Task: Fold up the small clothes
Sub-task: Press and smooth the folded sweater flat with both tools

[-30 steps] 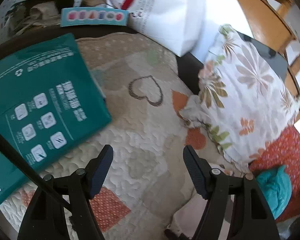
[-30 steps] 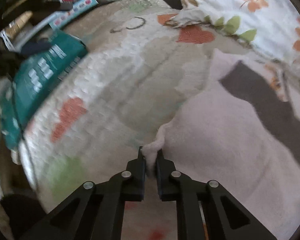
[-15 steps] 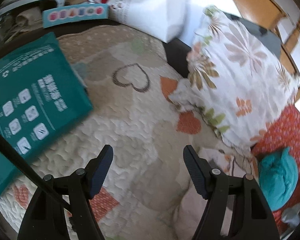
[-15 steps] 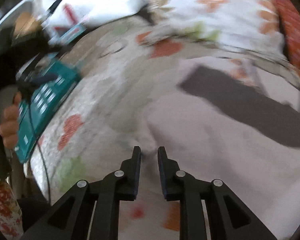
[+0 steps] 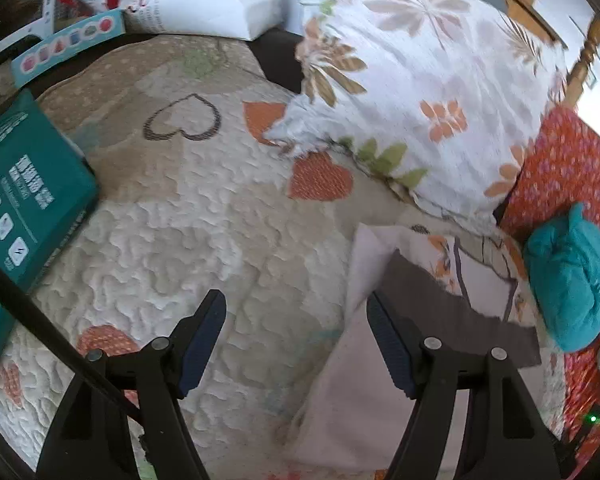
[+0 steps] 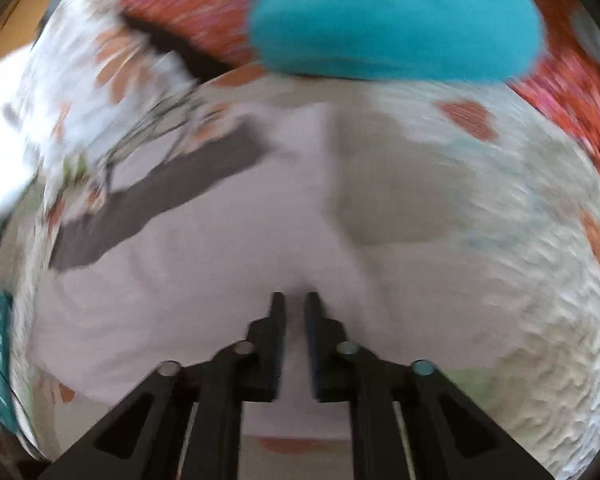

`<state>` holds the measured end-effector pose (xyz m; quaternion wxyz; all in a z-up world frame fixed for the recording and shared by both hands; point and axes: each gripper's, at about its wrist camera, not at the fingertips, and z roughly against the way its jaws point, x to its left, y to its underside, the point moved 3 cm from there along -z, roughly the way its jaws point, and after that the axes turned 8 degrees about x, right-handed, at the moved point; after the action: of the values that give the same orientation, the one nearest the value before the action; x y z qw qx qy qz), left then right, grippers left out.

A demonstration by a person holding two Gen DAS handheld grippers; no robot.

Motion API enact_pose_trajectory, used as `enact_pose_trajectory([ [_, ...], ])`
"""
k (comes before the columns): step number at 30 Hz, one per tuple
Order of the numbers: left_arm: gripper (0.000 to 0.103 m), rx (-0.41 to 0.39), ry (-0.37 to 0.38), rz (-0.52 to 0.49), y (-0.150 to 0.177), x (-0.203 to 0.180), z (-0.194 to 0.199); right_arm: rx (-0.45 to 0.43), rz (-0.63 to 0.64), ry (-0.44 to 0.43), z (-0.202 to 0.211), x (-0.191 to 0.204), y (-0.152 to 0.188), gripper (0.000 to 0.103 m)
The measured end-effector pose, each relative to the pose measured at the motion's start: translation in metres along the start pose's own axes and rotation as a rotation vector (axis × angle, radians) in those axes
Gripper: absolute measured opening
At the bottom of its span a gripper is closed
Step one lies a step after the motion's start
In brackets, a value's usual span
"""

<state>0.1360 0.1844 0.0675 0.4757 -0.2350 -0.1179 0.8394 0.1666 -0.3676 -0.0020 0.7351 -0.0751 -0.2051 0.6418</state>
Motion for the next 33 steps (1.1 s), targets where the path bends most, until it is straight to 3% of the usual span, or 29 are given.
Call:
enact_pose_trajectory([
  [1,0.072,0.003,-0.003,-0.006,0.001,-0.002,-0.002,-0.007,-0.023,0.045,0.003,-0.011,-0.001,0.025],
  [2,0.072,0.010,-0.006,-0.014,0.002,-0.006,-0.005,-0.020,-0.063,0.068,0.007,-0.025,0.000,0.028],
  [6,0.072,0.041,-0.014,-0.042,0.008,-0.019,-0.017,-0.036,-0.178,-0.081,0.018,-0.052,0.006,0.028],
  [12,0.072,0.095,-0.011,-0.119,0.026,-0.048,-0.036,-0.067,-0.244,-0.317,0.020,-0.046,0.014,0.041],
  [14,0.072,0.107,-0.013,-0.165,0.035,-0.062,-0.041,-0.068,-0.251,-0.356,0.015,-0.039,0.014,0.044],
  [19,0.072,0.119,0.007,-0.265,0.062,-0.091,-0.045,-0.098,-0.222,-0.322,-0.001,-0.021,0.017,0.046],
  [27,0.072,0.147,-0.012,-0.394,0.099,-0.122,-0.059,-0.162,-0.249,-0.393,-0.008,-0.029,0.022,0.049],
  [30,0.072,0.157,-0.053,-0.434,0.108,-0.128,-0.067,-0.182,-0.234,-0.394,-0.009,-0.024,0.022,0.054],
  [33,0.076,0.144,-0.090,-0.469,0.114,-0.133,-0.073,-0.214,-0.185,-0.364,-0.007,-0.014,0.023,0.066],
])
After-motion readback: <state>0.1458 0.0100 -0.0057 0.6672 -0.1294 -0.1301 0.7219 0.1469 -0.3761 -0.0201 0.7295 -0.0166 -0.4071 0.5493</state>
